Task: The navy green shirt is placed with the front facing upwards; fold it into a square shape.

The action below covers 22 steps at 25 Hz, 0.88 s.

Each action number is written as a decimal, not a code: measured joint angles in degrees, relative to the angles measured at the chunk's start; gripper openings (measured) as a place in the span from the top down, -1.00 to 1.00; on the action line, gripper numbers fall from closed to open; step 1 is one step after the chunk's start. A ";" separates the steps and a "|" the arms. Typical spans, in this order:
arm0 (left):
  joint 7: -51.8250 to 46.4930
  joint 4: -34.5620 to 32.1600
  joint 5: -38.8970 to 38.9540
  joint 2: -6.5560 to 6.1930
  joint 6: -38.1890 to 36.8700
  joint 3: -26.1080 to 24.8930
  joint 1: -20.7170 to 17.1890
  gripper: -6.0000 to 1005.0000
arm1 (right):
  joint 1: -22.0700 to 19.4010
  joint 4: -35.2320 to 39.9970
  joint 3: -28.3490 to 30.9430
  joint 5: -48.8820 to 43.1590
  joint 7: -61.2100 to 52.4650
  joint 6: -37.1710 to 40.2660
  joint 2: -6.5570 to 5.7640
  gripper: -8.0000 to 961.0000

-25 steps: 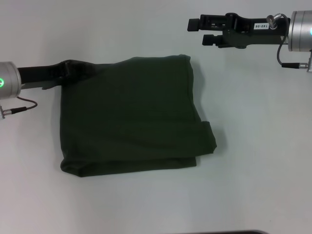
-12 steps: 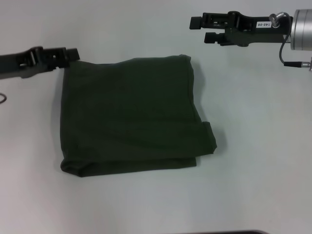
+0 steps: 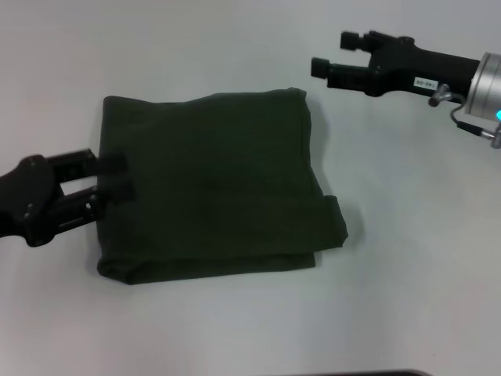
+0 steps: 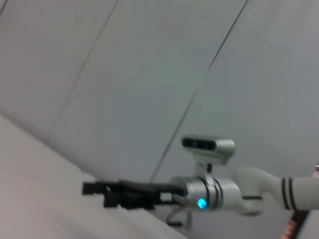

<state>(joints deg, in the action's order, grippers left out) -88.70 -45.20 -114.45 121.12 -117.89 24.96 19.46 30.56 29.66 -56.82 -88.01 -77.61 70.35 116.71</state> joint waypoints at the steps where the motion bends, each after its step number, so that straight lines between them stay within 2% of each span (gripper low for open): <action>1: 3.22 0.45 0.68 0.56 0.41 -0.69 -0.59 -0.03 | -0.37 0.09 1.48 -0.08 2.00 0.55 0.77 -0.91; 3: 7.55 0.33 1.54 1.87 2.80 -2.15 -1.64 -0.03 | -0.64 0.72 2.47 -0.24 2.96 2.05 1.37 -0.91; 6: 6.41 0.31 1.27 1.97 4.95 -2.22 -1.77 -0.03 | -1.33 3.01 2.24 -0.64 1.93 2.86 1.78 -0.91; 10: 5.85 0.66 1.18 1.88 7.43 -2.62 -2.52 -0.19 | -3.53 7.26 0.96 -2.93 3.92 2.30 3.07 -0.91; 12: 6.59 0.72 1.18 1.87 7.44 -2.80 -3.03 -0.31 | -4.53 7.43 -0.91 -3.37 7.25 3.77 3.18 -0.91; 17: 14.25 0.91 0.10 2.30 4.85 -2.33 -7.30 -0.67 | -7.89 5.95 -7.61 -3.41 16.95 12.35 3.26 -0.91; 22: 20.58 2.58 -1.27 2.61 3.49 -2.34 -9.99 -0.74 | -10.82 2.03 -9.53 -1.18 25.20 20.24 3.42 -0.90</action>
<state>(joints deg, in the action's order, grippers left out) -68.11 -42.62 -115.72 123.72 -114.40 22.62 9.47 19.74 31.69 -66.35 -89.19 -52.41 90.59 120.12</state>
